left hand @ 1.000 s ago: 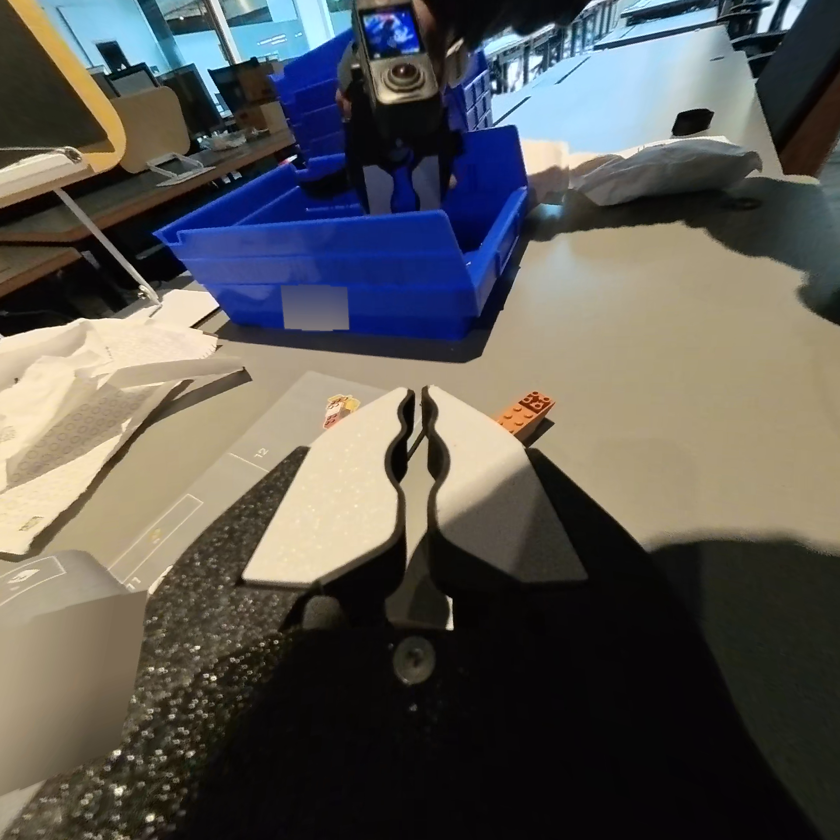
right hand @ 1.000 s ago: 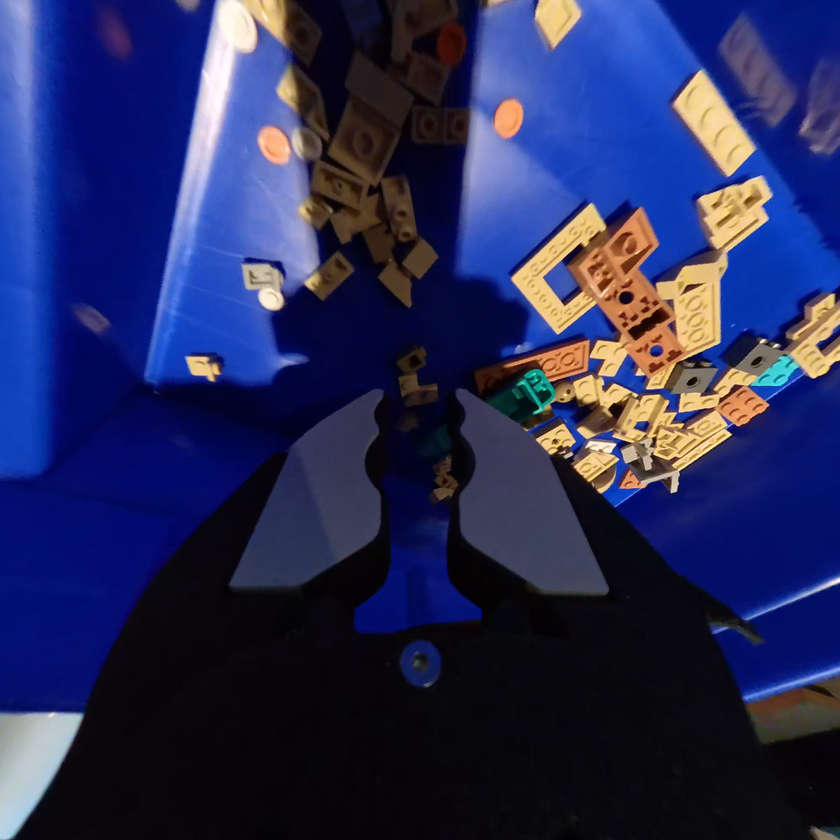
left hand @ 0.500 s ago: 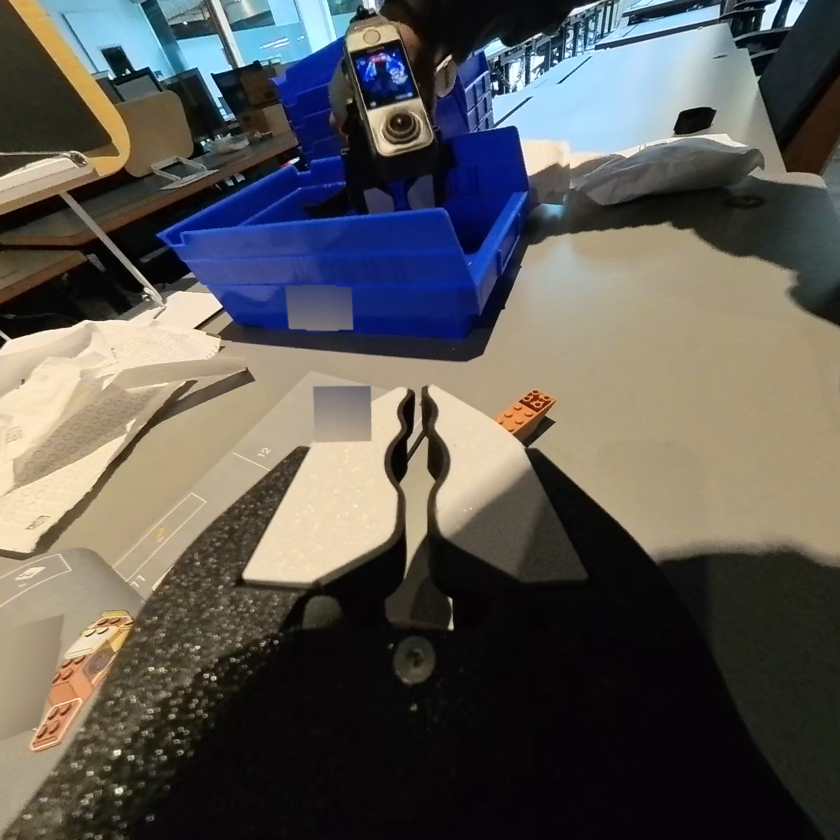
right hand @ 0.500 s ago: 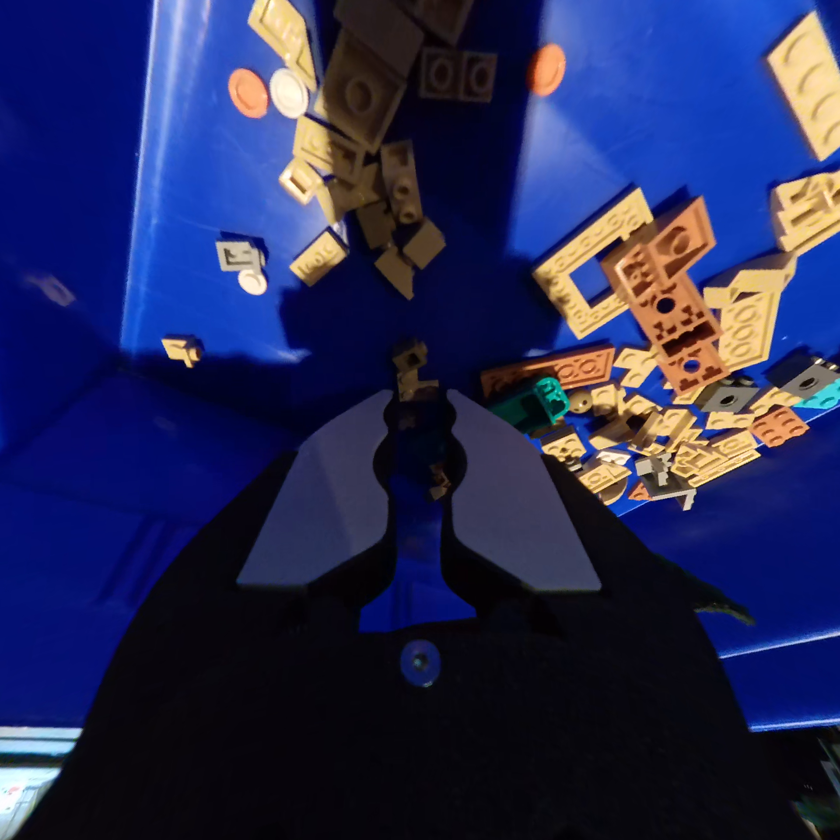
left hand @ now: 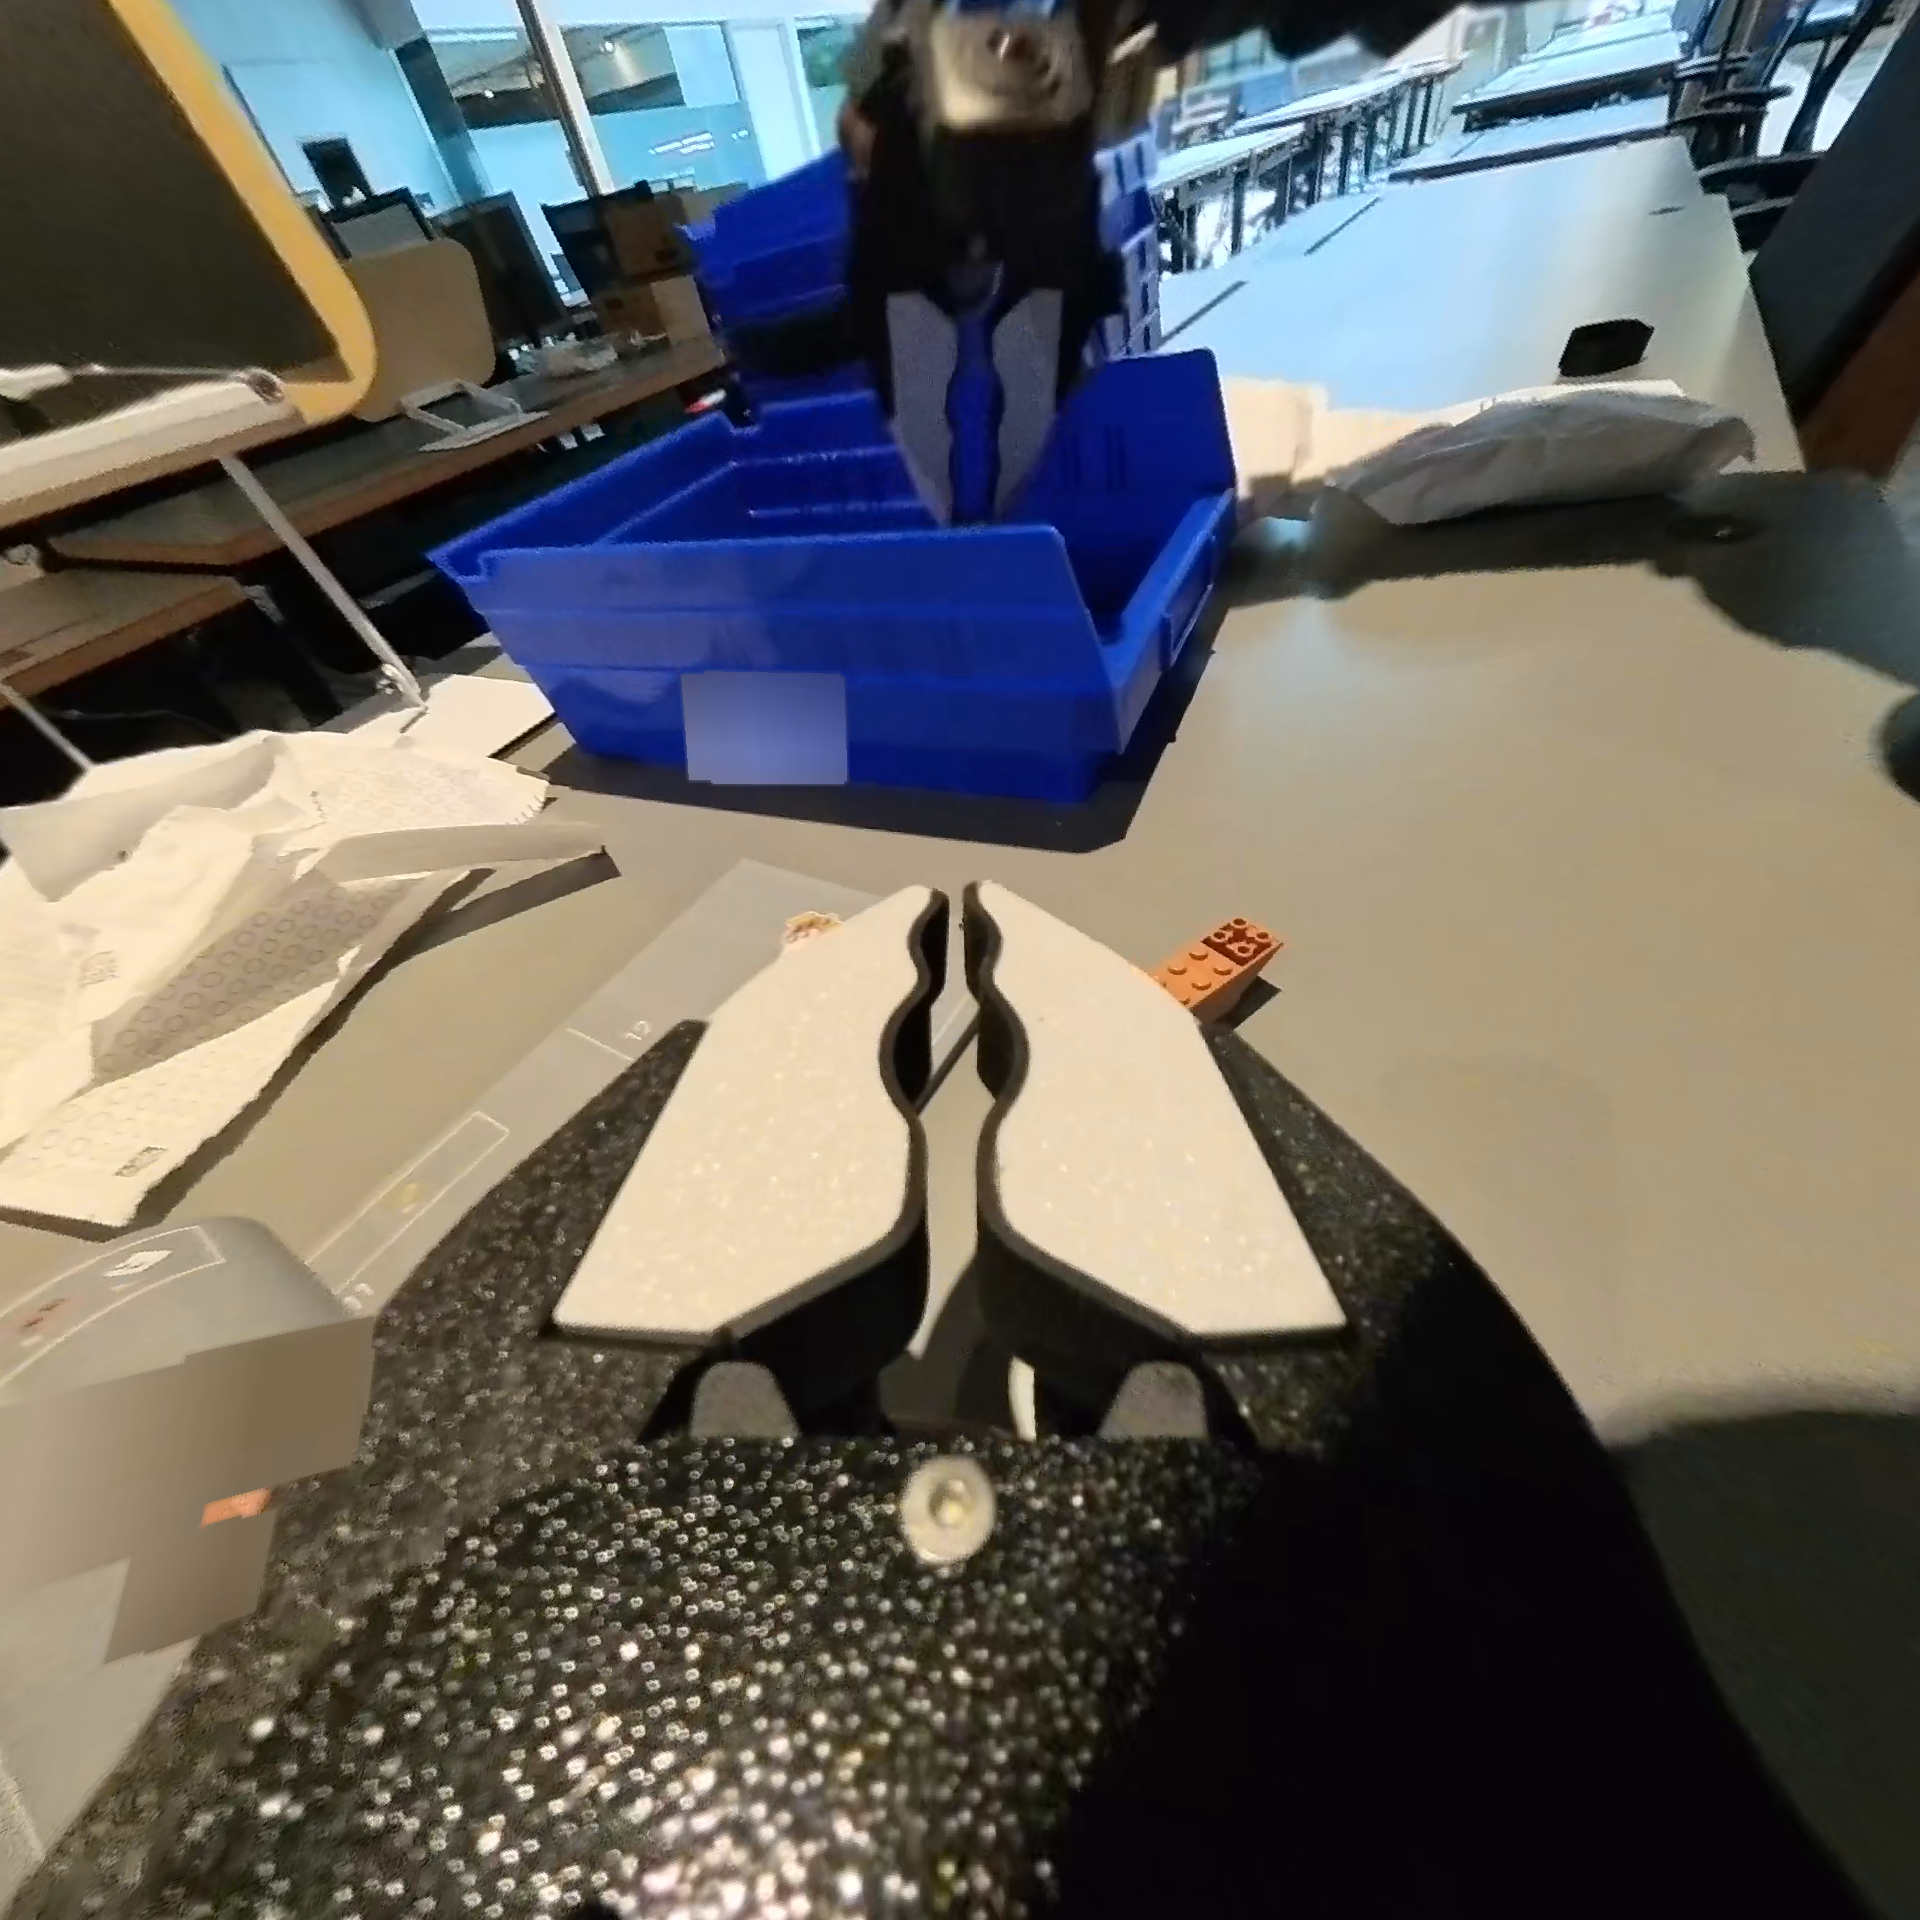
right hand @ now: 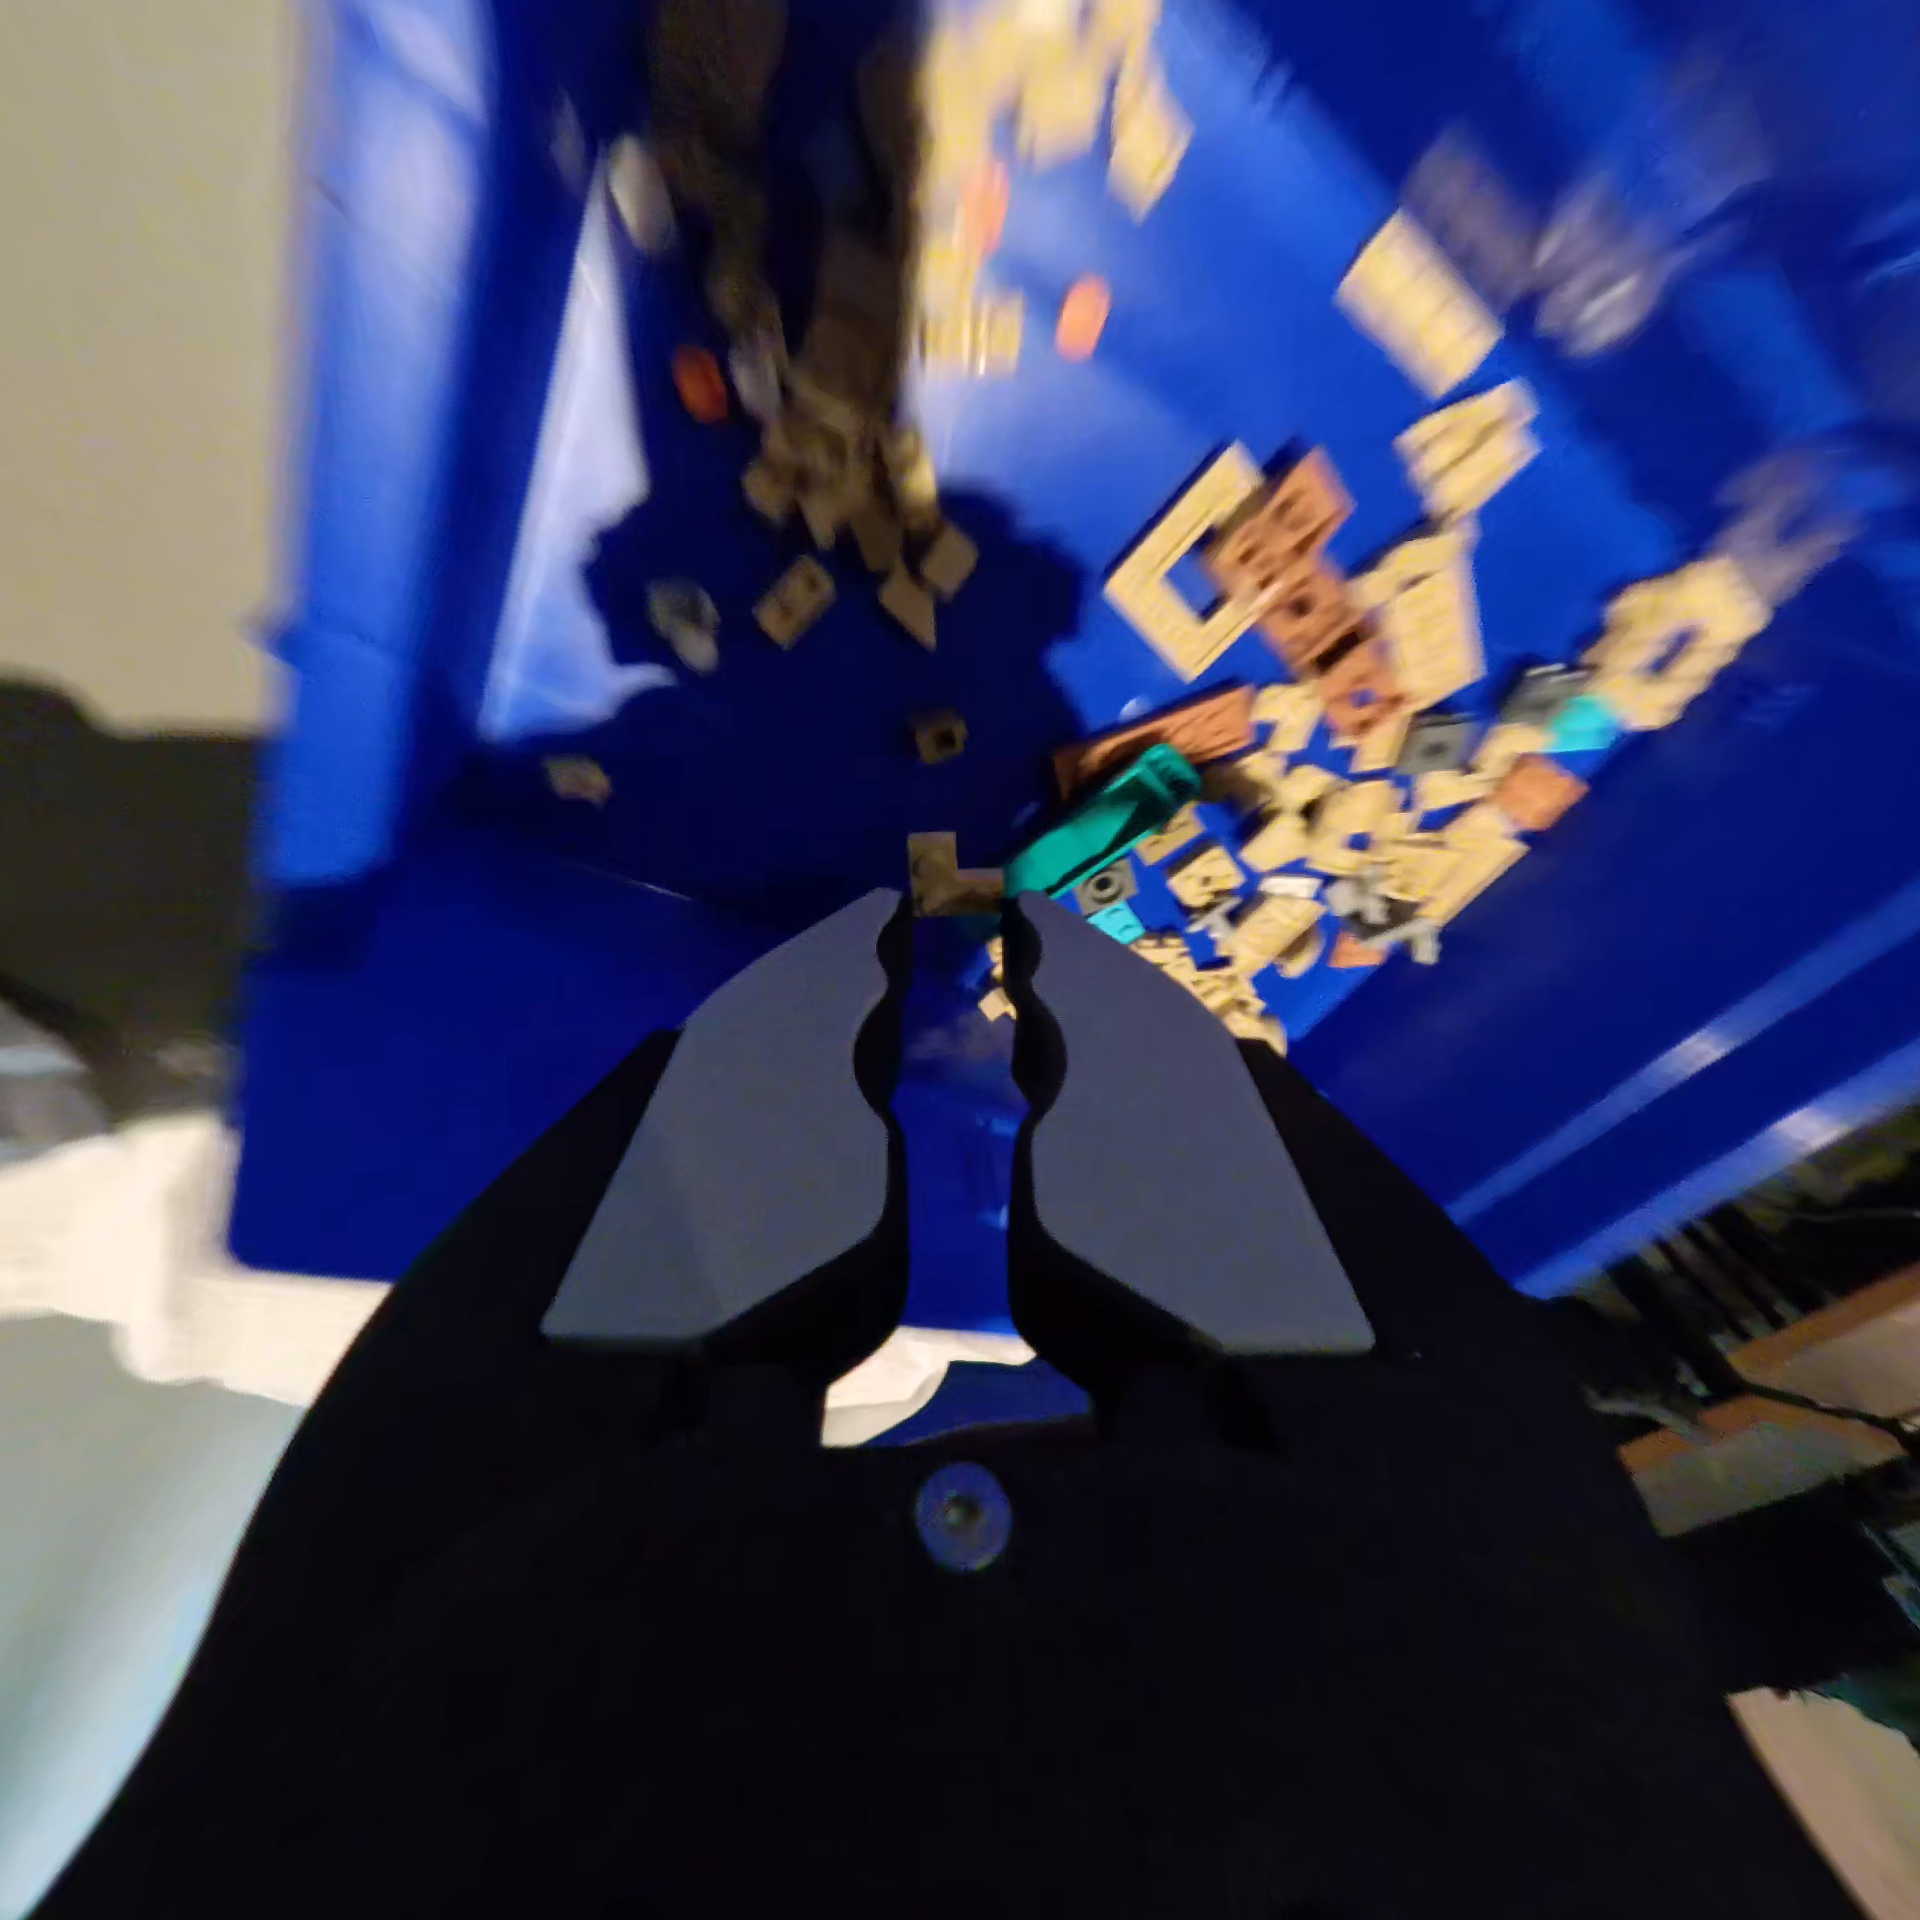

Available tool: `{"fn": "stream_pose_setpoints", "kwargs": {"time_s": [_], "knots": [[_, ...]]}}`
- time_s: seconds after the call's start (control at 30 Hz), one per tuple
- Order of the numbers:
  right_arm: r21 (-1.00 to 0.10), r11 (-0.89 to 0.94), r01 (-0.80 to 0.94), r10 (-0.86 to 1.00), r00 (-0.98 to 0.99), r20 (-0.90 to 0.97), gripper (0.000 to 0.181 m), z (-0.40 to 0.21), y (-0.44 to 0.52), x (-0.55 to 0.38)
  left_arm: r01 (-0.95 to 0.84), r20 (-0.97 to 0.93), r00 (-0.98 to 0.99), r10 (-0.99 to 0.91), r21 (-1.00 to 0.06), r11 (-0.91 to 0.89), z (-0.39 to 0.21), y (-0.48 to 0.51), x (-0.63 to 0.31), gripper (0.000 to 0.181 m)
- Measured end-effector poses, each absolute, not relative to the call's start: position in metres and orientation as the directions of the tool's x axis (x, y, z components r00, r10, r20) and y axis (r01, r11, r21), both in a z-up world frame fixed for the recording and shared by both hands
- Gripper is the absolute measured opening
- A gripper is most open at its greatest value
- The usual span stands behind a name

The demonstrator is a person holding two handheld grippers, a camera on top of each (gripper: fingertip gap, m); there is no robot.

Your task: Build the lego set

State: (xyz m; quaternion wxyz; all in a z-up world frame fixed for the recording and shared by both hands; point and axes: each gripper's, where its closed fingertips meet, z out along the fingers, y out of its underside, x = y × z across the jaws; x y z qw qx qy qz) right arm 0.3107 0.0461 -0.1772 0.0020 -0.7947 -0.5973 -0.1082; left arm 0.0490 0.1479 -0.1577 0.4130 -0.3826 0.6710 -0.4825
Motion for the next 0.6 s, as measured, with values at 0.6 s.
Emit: {"fn": "stream_pose_setpoints", "kwargs": {"time_s": [0.6], "knots": [[-0.082,0.155,0.985,0.832,-0.085,0.548,0.016,-0.135,0.105,0.008,-0.315,0.424,-0.248,-0.871,-0.885,-0.341,-0.129,0.102,-0.014,0.017]]}}
